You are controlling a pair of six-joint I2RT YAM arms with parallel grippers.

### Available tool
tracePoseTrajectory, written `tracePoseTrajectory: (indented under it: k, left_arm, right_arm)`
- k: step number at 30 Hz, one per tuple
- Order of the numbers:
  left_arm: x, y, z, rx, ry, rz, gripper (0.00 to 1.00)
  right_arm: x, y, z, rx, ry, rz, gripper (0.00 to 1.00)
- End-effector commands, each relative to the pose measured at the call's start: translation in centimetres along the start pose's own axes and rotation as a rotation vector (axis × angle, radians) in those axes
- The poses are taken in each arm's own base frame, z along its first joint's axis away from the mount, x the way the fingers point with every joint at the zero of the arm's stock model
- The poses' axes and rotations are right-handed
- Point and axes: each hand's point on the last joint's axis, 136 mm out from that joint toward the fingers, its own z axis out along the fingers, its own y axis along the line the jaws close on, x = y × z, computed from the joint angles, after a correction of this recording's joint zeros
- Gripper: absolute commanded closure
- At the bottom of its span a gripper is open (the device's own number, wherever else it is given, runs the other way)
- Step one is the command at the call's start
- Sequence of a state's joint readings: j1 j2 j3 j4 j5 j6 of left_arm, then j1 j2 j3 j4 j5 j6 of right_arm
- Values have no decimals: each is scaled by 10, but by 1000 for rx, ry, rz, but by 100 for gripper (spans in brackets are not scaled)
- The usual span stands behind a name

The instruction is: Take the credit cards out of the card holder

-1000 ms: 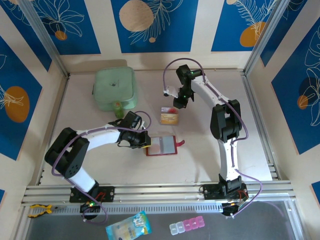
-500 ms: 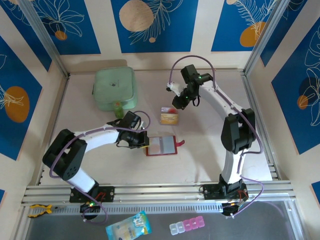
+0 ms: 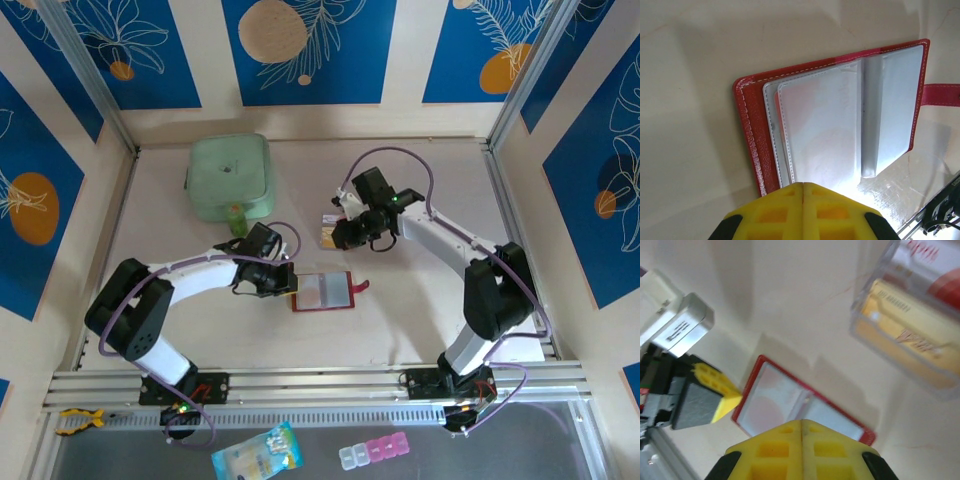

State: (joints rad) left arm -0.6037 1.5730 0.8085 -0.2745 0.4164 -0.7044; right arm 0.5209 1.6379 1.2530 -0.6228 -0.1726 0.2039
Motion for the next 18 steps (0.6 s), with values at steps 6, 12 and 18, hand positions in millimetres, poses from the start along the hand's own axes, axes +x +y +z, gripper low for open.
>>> tracePoseTrajectory:
  k: [6,12,18]
  left_arm:
    - [7,19,9,-42,30,-17,98]
    - [10,22,14,-45,41,-21,98]
    - [12,27,16,-57,48,-24,99]
  right_arm:
    - [14,33,10,-94,-2,229,100]
    - [36,37,29,-115,86,298,97]
    - [52,37,44,-99,133,331,92]
